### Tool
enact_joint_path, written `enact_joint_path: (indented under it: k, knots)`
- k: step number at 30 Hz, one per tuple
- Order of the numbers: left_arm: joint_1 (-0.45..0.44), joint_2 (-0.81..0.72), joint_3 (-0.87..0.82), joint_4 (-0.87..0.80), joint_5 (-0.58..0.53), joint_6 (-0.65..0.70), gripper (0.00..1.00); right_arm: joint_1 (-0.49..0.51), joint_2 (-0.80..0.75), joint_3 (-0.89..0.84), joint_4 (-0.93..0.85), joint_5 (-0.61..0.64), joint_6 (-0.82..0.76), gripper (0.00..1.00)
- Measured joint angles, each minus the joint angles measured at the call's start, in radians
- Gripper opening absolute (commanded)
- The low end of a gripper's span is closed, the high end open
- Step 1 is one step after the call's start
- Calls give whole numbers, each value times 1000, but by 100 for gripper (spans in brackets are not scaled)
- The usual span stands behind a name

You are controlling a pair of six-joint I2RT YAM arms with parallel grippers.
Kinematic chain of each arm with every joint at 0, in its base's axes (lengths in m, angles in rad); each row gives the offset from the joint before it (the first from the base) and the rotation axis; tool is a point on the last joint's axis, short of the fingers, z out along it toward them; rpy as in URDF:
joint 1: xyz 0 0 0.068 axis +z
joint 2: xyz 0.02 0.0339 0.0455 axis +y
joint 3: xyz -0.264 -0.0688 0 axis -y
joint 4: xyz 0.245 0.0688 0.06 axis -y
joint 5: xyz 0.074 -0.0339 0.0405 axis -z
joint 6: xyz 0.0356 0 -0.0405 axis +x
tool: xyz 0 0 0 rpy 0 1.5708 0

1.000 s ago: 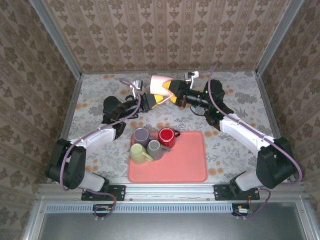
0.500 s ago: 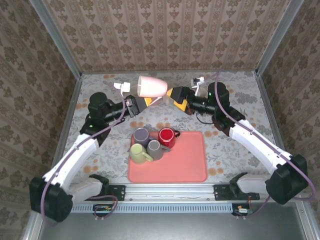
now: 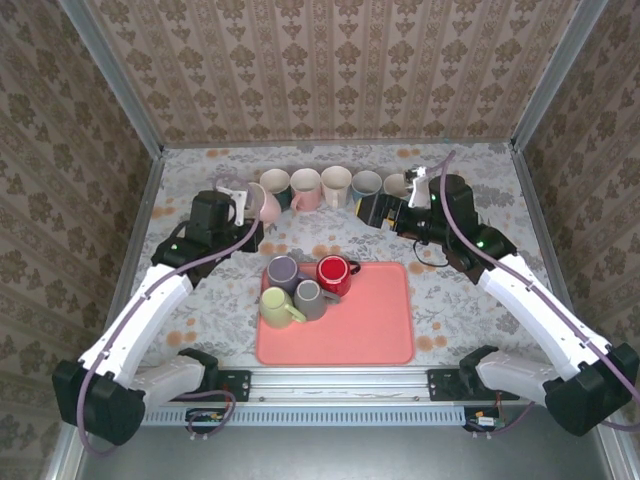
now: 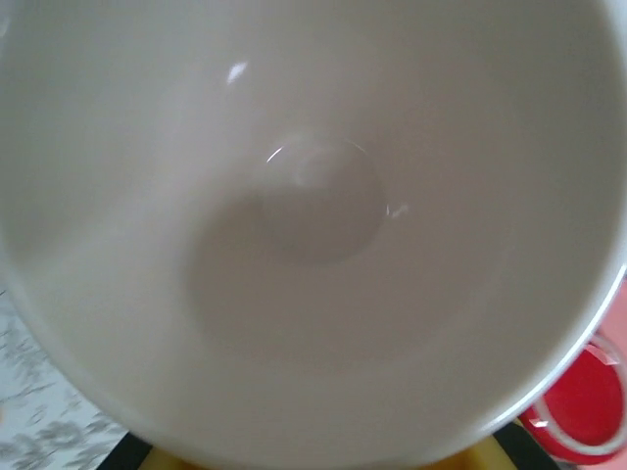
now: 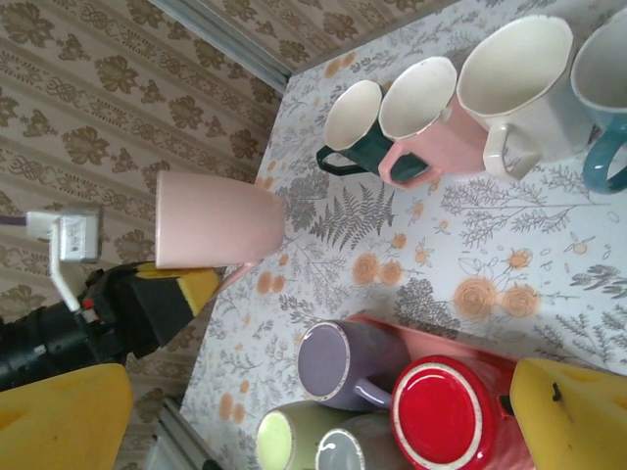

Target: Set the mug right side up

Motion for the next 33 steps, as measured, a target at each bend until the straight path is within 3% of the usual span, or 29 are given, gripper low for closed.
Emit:
enact_joint_path:
  k: [8,33]
  knots:
    - [2,151,0,-7,-77,56,0,6,-21,-35,-30,0,-54,100]
    - [6,528,121,75,-65,161,1,6,-68,-114,-45,17,-106,100]
